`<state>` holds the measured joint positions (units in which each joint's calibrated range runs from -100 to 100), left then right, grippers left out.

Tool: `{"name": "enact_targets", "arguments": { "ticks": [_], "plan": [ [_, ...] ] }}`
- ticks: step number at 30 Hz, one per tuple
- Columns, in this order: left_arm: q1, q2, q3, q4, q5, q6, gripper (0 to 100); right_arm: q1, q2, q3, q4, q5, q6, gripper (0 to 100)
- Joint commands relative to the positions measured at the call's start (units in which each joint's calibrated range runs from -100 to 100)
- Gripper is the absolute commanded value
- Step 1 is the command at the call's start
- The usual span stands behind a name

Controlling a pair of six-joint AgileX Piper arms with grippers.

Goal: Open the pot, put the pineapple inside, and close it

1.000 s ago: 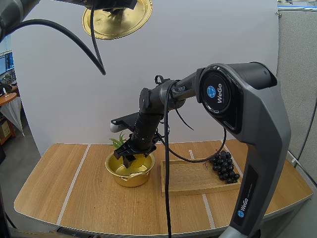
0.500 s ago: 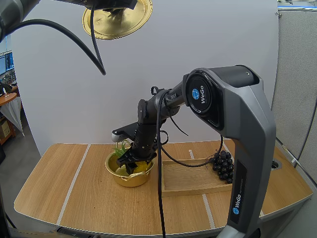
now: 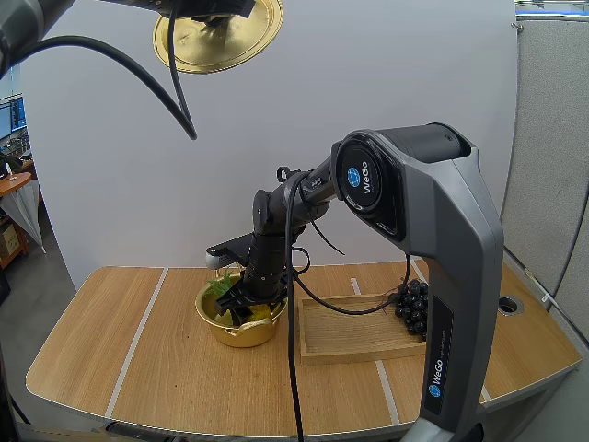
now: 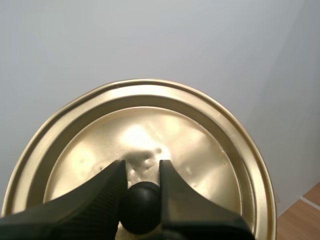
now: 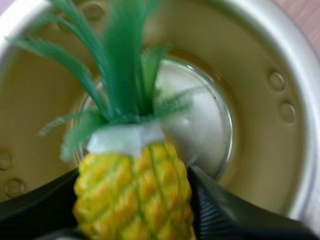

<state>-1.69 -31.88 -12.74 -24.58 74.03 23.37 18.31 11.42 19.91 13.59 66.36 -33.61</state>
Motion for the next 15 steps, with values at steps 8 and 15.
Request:
{"name": "enact_targets", "arguments": {
  "ticks": [8, 15],
  "plan": [
    [-0.16, -0.3, -0.4, -0.1, -1.6, -0.6, 0, 0.0, -5.1, -0.2, -3.8, 2.9, 2.3, 100],
    [-0.16, -0.3, -0.4, -0.1, -1.6, -0.6, 0, 0.0, -17.7, -0.2, -3.8, 6.8, 2.3, 100]
  ]
}}
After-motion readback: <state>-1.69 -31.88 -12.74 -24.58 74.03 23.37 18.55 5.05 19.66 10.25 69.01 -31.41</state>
